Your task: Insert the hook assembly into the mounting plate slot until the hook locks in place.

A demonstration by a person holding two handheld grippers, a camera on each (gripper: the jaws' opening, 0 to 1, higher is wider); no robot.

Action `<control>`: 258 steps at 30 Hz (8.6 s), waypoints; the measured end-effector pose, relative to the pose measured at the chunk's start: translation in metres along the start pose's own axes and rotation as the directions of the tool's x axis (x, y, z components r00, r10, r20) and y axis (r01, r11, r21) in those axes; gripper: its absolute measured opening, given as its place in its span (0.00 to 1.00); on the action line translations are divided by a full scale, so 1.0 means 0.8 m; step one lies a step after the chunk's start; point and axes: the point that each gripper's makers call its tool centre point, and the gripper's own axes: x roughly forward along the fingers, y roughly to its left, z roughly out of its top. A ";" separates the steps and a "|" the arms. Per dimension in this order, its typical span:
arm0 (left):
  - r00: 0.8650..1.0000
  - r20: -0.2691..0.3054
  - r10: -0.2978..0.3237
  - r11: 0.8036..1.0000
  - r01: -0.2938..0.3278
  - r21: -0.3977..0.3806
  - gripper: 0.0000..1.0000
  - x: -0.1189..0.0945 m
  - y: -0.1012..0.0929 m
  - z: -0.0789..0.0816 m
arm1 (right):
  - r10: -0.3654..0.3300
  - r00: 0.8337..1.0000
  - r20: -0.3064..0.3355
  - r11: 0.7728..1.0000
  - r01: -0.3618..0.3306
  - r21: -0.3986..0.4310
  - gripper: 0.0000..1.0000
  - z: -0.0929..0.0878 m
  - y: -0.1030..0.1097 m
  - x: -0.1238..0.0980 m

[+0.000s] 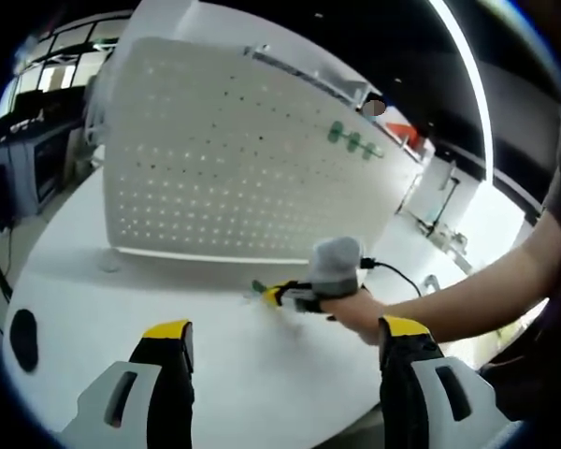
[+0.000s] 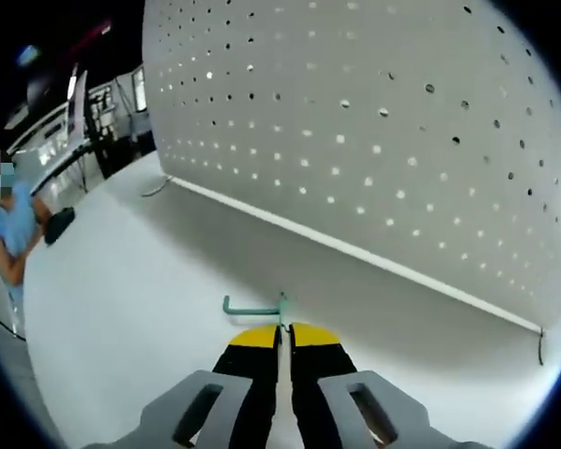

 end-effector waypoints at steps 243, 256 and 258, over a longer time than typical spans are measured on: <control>0.933 0.308 0.186 0.910 -0.282 0.304 0.02 -0.047 -0.028 0.112 | 0.073 0.891 0.448 0.989 -0.122 0.081 0.06 0.032 0.098 -0.368; 0.915 0.363 0.177 0.908 -0.294 0.300 0.02 -0.023 -0.047 0.143 | 0.052 0.919 0.392 0.990 -0.100 0.104 0.09 -0.006 0.069 -0.383; 0.909 0.379 0.173 0.906 -0.298 0.301 0.02 -0.018 -0.055 0.152 | 0.051 0.920 0.388 0.989 -0.102 0.112 0.09 -0.011 0.061 -0.388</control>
